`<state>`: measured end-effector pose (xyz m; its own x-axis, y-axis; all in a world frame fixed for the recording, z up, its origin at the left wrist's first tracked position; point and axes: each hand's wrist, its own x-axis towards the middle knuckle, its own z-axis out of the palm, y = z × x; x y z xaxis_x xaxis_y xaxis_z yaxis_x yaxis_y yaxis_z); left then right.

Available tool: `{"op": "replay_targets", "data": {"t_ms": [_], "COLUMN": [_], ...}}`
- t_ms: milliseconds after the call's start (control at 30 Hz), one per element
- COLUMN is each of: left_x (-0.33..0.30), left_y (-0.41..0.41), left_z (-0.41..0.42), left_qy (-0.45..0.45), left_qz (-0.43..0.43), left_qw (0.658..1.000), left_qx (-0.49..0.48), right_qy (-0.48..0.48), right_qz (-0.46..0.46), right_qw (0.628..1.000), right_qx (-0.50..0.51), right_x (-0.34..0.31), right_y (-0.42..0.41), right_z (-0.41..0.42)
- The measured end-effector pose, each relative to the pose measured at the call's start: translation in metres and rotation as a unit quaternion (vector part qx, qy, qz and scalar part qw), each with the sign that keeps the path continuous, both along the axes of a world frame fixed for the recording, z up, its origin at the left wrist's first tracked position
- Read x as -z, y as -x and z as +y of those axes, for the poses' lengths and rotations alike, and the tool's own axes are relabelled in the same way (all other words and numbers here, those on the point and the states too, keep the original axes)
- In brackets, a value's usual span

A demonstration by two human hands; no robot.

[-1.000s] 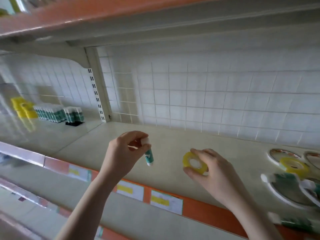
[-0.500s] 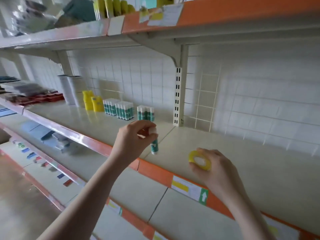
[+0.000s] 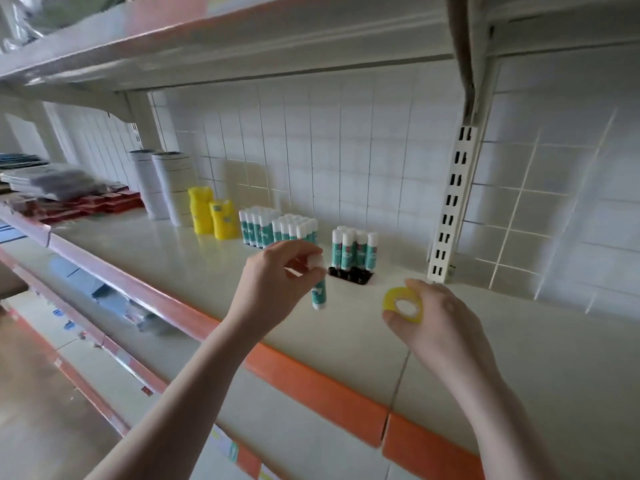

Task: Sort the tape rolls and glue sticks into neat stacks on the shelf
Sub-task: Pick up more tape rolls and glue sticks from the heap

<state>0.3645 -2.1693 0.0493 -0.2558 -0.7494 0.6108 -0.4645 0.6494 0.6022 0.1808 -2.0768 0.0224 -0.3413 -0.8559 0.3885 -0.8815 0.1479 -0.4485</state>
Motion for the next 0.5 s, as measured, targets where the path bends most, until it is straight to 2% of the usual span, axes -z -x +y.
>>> {"op": "replay_targets", "data": {"t_ms": [300,500], "left_x": [-0.016,-0.015], "left_y": [0.022,0.048], "left_z": [-0.082,-0.119], "left_qy": [0.002,-0.004], "left_qz": [-0.012,-0.063], "left_qw": [0.998,0.991], "left_qx": [0.069,0.12], "right_qy": [-0.049,-0.055], "right_qz": [0.012,0.012], "right_qw": [0.997,0.995], "right_qx": [0.051,0.081], "right_x": [-0.01,0.007], "right_y": [-0.018,-0.03], "right_z": [-0.057,-0.076]}}
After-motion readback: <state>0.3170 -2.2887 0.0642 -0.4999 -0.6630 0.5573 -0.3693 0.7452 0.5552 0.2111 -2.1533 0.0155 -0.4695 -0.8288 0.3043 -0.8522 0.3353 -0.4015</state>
